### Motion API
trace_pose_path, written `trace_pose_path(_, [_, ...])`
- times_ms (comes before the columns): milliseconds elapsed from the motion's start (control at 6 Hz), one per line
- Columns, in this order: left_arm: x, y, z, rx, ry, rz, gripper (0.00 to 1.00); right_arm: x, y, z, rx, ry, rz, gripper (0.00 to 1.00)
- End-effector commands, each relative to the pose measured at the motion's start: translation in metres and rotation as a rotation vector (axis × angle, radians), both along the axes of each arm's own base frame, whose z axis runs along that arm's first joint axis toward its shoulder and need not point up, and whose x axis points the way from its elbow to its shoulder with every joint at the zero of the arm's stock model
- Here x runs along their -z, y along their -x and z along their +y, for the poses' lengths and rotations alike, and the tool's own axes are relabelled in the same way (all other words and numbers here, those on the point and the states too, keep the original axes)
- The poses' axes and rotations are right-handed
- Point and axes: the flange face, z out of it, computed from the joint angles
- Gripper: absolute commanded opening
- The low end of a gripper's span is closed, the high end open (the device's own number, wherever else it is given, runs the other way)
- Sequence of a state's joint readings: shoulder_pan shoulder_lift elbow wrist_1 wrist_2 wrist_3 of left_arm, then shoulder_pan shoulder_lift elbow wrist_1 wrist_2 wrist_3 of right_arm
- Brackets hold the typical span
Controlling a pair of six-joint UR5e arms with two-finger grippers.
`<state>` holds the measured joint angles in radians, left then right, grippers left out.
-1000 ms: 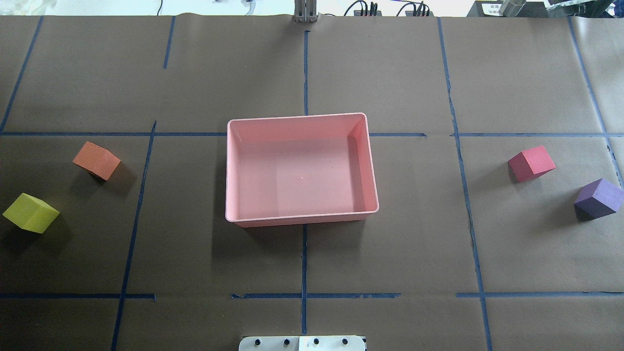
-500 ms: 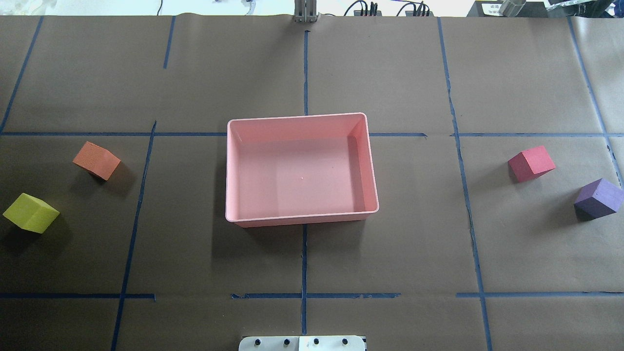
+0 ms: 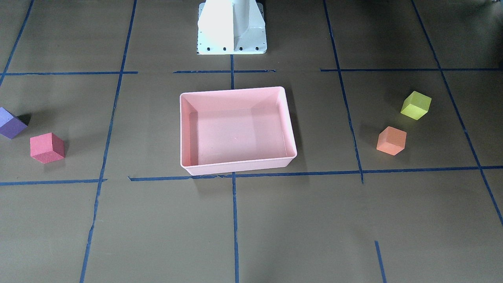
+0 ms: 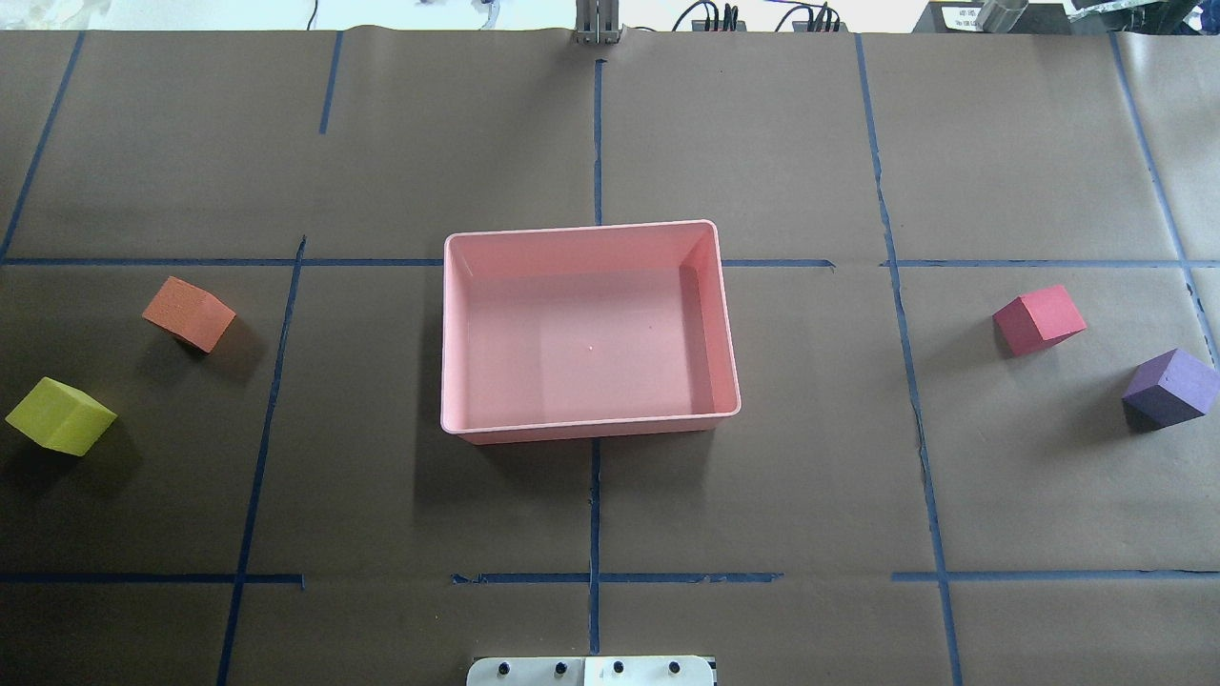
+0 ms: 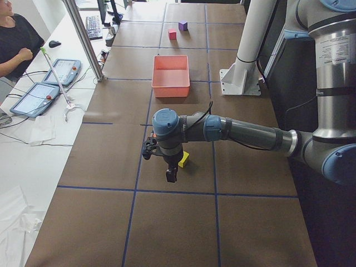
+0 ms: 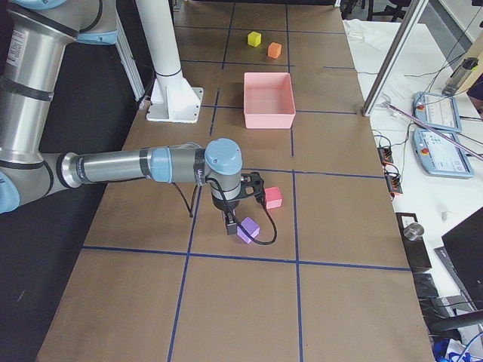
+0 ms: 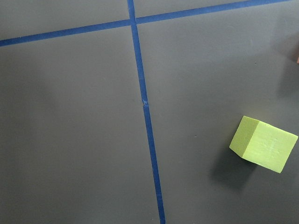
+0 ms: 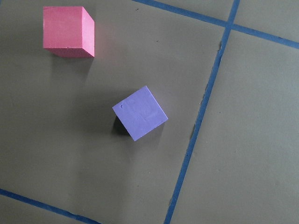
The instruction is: Place blocks into pink bin with both arms
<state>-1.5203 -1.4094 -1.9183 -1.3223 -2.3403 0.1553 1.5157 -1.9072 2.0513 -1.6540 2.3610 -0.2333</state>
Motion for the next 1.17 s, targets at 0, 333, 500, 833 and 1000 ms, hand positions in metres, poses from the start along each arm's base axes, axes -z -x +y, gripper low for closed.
trace_pose_path(0, [0.000,0.000,0.001,0.007,0.007,0.006,1.00,0.001,0.036,-0.017,0.095,-0.105,-0.002,0.99])
trace_pose_path(333, [0.000,0.000,0.001,0.014,0.014,0.005,1.00,-0.032,0.066,-0.033,0.181,-0.247,0.029,0.99])
trace_pose_path(500, [0.000,0.000,0.001,0.014,0.014,0.005,1.00,-0.049,0.090,-0.040,0.245,-0.301,0.050,0.99])
trace_pose_path(833, [0.000,0.000,0.001,0.015,0.015,0.005,1.00,-0.067,0.109,-0.048,0.284,-0.275,0.047,0.99])
trace_pose_path(1000, [0.001,-0.001,0.001,0.015,0.014,0.007,1.00,-0.067,0.123,-0.049,0.315,-0.282,0.047,0.99])
